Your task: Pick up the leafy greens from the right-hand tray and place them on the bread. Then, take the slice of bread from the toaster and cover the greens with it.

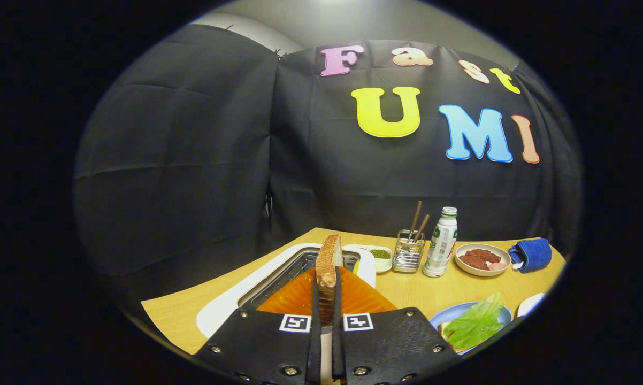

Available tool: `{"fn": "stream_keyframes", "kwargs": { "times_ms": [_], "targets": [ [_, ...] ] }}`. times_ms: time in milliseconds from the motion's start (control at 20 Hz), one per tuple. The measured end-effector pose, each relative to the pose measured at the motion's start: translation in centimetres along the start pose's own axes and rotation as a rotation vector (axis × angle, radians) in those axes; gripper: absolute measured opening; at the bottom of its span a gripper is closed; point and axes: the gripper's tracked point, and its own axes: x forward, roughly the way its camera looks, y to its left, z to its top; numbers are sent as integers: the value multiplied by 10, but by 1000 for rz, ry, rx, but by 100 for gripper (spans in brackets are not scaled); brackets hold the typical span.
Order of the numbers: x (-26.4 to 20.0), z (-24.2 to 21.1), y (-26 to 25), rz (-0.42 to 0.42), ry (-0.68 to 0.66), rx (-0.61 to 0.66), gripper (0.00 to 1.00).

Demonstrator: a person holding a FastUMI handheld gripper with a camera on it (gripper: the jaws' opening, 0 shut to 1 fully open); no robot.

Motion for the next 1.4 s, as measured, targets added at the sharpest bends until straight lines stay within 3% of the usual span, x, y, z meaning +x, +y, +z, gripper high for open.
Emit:
{"fn": "stream_keyframes", "kwargs": {
  "times_ms": [400,950,1150,1400],
  "targets": [
    [-21,40,-4,50,-113,66,8],
    [-49,70,-35,65,-159,145,8],
    [-66,70,-74,12,-179,126,8],
    [-83,37,-150,-109,-141,98,8]
  ]
}}
